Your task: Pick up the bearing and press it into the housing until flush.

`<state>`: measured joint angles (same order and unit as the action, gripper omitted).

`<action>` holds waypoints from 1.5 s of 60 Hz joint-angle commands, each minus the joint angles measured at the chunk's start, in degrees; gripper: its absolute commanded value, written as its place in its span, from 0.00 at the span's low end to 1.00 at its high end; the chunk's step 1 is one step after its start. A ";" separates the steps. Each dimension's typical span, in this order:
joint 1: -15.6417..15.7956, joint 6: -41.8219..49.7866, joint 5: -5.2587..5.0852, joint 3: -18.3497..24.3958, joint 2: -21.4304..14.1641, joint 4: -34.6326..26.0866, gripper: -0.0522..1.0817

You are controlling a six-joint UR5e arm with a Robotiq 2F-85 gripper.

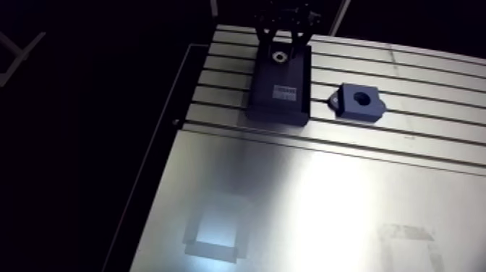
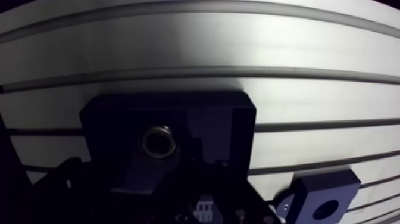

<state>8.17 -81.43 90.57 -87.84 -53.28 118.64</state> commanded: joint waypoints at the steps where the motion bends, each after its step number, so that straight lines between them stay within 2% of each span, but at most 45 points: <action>1: 0.00 0.00 0.39 -0.01 0.16 0.06 0.45; 14: 0.00 -0.09 1.13 -0.01 0.33 0.15 0.47; 90: 0.00 -0.53 1.14 -0.01 0.26 0.15 0.51</action>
<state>8.17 -81.92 91.71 -87.81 -52.96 118.79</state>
